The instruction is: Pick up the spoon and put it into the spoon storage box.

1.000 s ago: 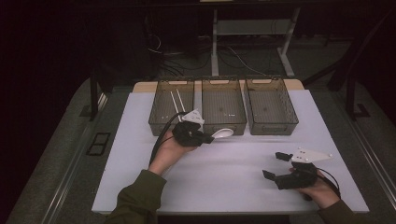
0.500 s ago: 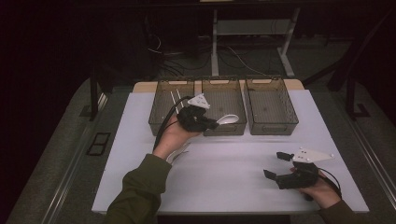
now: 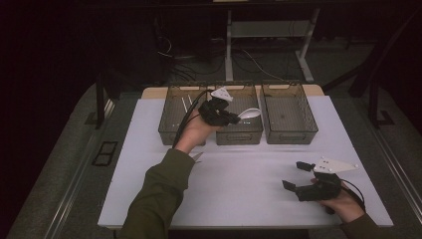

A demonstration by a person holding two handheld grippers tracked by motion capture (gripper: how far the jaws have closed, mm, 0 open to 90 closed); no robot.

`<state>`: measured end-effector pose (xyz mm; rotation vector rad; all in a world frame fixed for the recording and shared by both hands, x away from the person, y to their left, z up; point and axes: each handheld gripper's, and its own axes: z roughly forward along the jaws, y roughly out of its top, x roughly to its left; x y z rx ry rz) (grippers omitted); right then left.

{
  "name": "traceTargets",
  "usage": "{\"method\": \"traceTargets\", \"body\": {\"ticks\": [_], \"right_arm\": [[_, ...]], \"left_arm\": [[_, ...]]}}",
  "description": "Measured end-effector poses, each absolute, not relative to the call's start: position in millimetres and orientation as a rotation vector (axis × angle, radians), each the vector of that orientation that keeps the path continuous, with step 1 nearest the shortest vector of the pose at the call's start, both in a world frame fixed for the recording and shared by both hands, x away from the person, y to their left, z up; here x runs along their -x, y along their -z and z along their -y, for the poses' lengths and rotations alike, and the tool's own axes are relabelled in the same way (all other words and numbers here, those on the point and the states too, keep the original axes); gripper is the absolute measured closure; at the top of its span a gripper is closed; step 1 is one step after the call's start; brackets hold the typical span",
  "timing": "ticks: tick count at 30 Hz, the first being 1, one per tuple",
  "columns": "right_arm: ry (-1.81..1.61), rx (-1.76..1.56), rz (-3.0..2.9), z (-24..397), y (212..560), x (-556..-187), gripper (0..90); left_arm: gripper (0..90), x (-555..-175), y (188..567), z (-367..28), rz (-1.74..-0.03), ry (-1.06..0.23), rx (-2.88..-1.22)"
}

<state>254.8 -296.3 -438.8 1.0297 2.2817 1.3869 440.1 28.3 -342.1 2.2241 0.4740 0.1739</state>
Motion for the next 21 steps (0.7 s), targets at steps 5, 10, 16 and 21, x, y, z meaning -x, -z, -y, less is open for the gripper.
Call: {"method": "traceTargets", "body": {"ticks": [5, 10, 16, 21], "right_arm": [[-1.389, -1.025, -2.285, 296.9, 439.3, -255.4, 11.4], [-1.391, -1.032, -2.278, 297.9, 439.3, -255.2, 11.5], [-1.387, -1.03, -2.279, 298.3, 439.1, -255.3, 11.5], [-1.39, -1.03, -2.278, 298.7, 438.8, -255.1, 11.4]], "left_arm": [[84.2, -455.6, 352.5, -24.5, -0.514, -0.172, -2.218], [84.1, -468.3, 363.5, -20.3, -0.525, -0.198, -2.262], [84.1, -476.2, 376.0, -13.3, -0.612, -0.168, -2.26], [84.0, -481.0, 382.4, -8.1, -0.625, -0.149, -2.323]]}}
